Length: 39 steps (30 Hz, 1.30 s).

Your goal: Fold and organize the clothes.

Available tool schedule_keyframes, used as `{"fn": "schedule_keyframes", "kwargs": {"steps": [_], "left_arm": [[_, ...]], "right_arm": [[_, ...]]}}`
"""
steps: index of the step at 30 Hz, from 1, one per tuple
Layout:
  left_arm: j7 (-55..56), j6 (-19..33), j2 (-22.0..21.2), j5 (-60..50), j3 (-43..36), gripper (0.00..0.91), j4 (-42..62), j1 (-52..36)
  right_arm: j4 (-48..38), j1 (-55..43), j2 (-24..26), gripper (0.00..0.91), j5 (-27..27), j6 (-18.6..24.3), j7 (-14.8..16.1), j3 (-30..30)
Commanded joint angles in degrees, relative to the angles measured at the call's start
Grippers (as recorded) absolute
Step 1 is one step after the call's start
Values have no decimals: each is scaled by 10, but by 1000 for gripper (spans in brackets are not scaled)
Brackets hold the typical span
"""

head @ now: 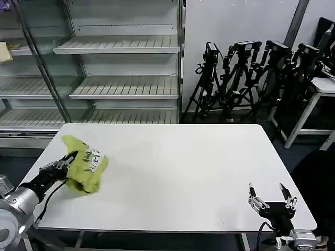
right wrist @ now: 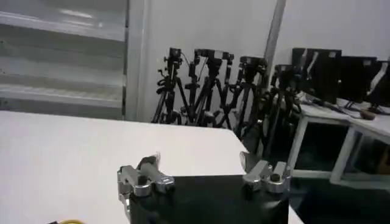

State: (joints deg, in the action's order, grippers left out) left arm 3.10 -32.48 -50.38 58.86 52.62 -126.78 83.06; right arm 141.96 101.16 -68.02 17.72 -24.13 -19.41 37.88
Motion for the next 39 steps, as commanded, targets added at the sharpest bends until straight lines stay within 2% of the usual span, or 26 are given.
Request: {"fn": "schedule_keyframes", "kwargs": {"steps": [1,3,7,13,22,23,24,25,27,28,31,39], "left_arm": [[-18,5,-39,-470,-370,40,16,-42],[-11,2,-83,-487,-436,40,45,-88],[6,-6,-143,-467,-481,40,69,-160],[37,-6,-188,-376,-532,50,112,-234],[60,-6,-244,-348,-574,40,223,-292],[62,-6,-249,-348,-576,71,226,-296],[62,-5,-256,-344,-575,665,226,-298],[62,2,-262,-333,-571,907,221,-300],[60,31,-268,-322,-563,907,215,-300],[55,68,-269,-309,-557,907,208,-297],[50,114,-265,-214,-542,907,177,-285],[27,174,-251,-198,-502,907,119,-219]], "right_arm": [[11,12,-3,907,-11,9,1,3],[13,13,-2,907,-13,7,1,5],[15,24,-4,907,-17,10,0,10],[16,30,-10,907,-23,10,0,7],[15,21,-12,907,-24,7,0,1],[16,19,-11,907,-24,6,-1,1],[15,18,-11,907,-24,6,0,2],[16,17,-11,907,-24,5,0,3],[17,18,-10,907,-24,6,4,4],[18,18,-9,907,-24,6,5,5],[20,19,-7,907,-25,7,7,7],[23,12,0,907,-28,10,13,4]]}}
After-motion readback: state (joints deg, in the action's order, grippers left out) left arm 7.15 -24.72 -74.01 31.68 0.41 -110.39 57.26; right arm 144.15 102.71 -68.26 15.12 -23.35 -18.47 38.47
